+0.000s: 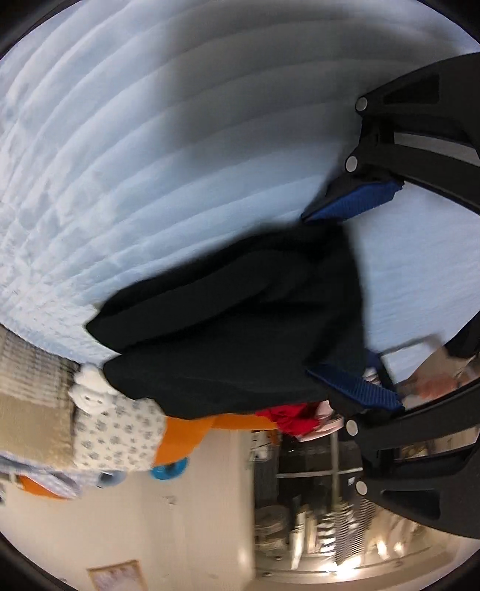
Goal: Fold large clothes
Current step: 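Grasp the end of the black bundle with both grippers, then lift the bundle end with both grippers and fold it over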
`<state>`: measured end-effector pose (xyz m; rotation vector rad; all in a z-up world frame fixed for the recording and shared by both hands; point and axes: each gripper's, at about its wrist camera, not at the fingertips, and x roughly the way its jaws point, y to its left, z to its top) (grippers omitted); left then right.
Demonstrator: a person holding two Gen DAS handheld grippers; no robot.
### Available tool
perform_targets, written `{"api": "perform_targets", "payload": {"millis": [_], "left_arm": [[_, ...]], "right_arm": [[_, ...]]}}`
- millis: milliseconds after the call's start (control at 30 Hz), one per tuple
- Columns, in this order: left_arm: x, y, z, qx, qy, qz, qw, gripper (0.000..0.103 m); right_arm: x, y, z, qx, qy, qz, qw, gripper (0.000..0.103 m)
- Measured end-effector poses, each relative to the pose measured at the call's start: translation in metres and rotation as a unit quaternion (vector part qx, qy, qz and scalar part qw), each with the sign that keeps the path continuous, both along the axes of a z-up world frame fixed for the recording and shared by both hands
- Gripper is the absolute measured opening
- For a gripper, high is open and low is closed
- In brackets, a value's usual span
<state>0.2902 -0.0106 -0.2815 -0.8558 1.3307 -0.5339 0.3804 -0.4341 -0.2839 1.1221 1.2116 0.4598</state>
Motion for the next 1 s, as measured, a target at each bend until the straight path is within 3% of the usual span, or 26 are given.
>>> {"api": "perform_targets", "payload": {"millis": [167,233,367,467,533,600,667,700,767,833,933,1000], "left_arm": [[0.033,-0.002,-0.003,-0.021,-0.007,0.016,0.9996,0.1],[0.05,-0.007,-0.003,-0.024,-0.006,0.014,0.9996,0.1],[0.086,-0.022,0.001,0.005,0.002,-0.018,0.9998,0.1],[0.097,-0.037,0.008,0.051,-0.006,-0.045,0.9976,0.1],[0.099,-0.046,0.011,0.077,-0.014,-0.053,0.9955,0.1],[0.099,-0.052,0.014,0.098,-0.017,-0.049,0.9938,0.099],[0.101,-0.056,0.02,0.118,-0.02,-0.045,0.9918,0.093],[0.1,-0.06,0.025,0.131,-0.028,-0.043,0.99,0.086],[0.098,-0.068,0.039,0.158,-0.044,-0.043,0.9856,0.073],[0.09,-0.078,0.066,0.182,-0.07,-0.047,0.9797,0.05],[0.078,-0.097,0.107,0.185,-0.104,-0.062,0.9753,0.046],[0.065,-0.126,0.142,0.192,-0.147,-0.084,0.9668,0.046]], "right_arm": [[0.038,0.01,-0.002,0.014,0.027,0.005,1.0,0.094],[0.052,0.013,-0.002,0.01,0.029,0.011,0.999,0.094],[0.079,0.024,-0.002,0.005,0.025,0.028,0.999,0.093],[0.089,0.046,0.008,-0.06,0.008,0.062,0.996,0.092],[0.085,0.051,0.012,-0.087,-0.005,0.072,0.994,0.081],[0.079,0.049,0.01,-0.081,-0.015,0.072,0.994,0.055],[0.071,0.043,0.008,-0.068,-0.03,0.068,0.995,0.044],[0.066,0.04,0.009,-0.064,-0.037,0.062,0.995,0.039],[0.056,0.039,0.018,-0.064,-0.05,0.057,0.995,0.035],[0.048,0.038,0.031,-0.064,-0.061,0.055,0.995,0.034],[0.025,0.028,0.066,-0.075,-0.096,0.053,0.991,0.033],[0.005,0.007,0.093,-0.082,-0.123,0.035,0.988,0.033]]}}
